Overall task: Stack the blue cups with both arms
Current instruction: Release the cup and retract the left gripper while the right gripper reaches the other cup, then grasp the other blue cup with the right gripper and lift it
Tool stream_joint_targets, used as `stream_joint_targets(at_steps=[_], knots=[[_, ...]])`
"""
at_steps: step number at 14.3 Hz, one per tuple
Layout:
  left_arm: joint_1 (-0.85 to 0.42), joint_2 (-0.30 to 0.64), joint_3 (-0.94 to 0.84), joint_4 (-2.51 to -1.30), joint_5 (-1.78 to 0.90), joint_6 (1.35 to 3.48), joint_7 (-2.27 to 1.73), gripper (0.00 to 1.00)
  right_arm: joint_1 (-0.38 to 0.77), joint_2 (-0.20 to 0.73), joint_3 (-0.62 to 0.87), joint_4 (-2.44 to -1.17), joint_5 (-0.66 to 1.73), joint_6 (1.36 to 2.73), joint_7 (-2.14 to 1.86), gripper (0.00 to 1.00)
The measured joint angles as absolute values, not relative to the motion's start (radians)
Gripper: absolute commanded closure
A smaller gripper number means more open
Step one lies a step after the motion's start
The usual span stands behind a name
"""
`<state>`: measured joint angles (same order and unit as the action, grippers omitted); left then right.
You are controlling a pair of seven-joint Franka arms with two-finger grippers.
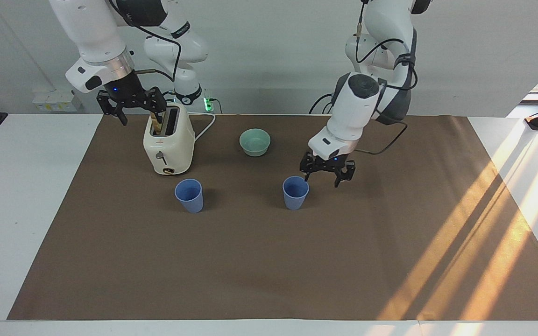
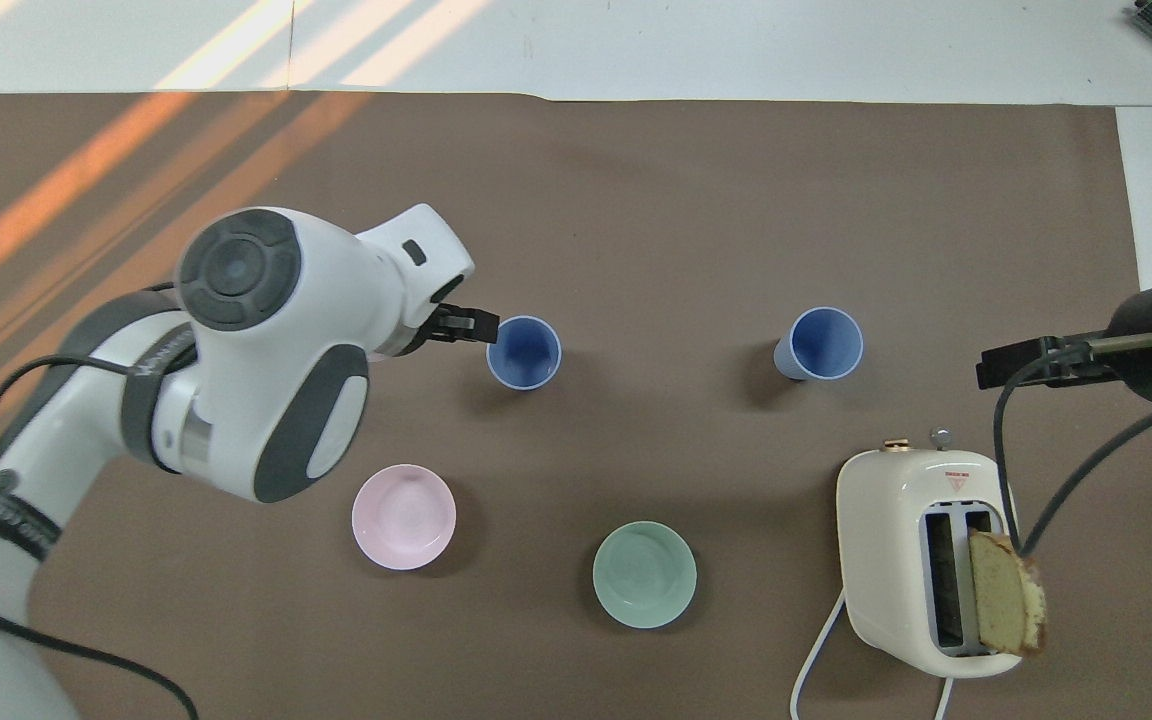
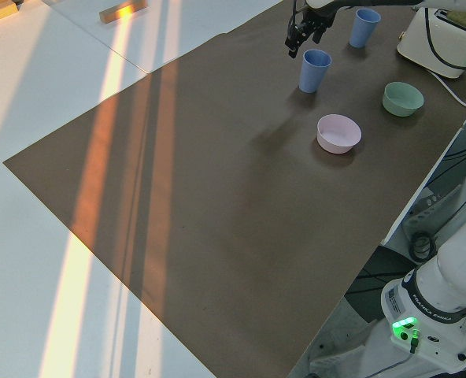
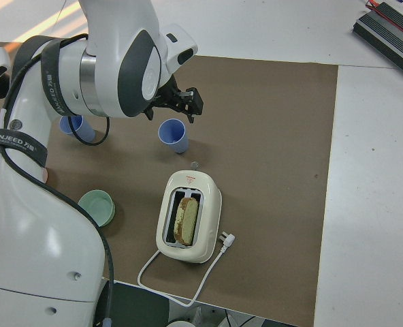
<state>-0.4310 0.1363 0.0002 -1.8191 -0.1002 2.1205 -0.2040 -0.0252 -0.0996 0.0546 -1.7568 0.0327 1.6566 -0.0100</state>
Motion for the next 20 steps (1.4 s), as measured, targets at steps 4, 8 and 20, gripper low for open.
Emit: stream_joint_targets(at_steps=[4, 8, 20], knots=[[-0.262, 0.011, 0.008, -1.814, -0.096, 1.956, -0.038, 0.0, -0.032, -0.065, 0.056, -1.87, 0.033, 1.795, -0.01, 0.0], [-0.152, 0.012, 0.011, -1.713, -0.01, 1.839, 0.076, 0.0, -0.024, 0.045, 0.062, -1.918, 0.033, 1.98, -0.01, 0.0], [-0.086, 0.047, 0.011, -1.559, -0.004, 1.648, 0.128, 0.0, 0.037, 0.261, 0.064, -1.924, 0.033, 2.161, 0.06, 1.0]])
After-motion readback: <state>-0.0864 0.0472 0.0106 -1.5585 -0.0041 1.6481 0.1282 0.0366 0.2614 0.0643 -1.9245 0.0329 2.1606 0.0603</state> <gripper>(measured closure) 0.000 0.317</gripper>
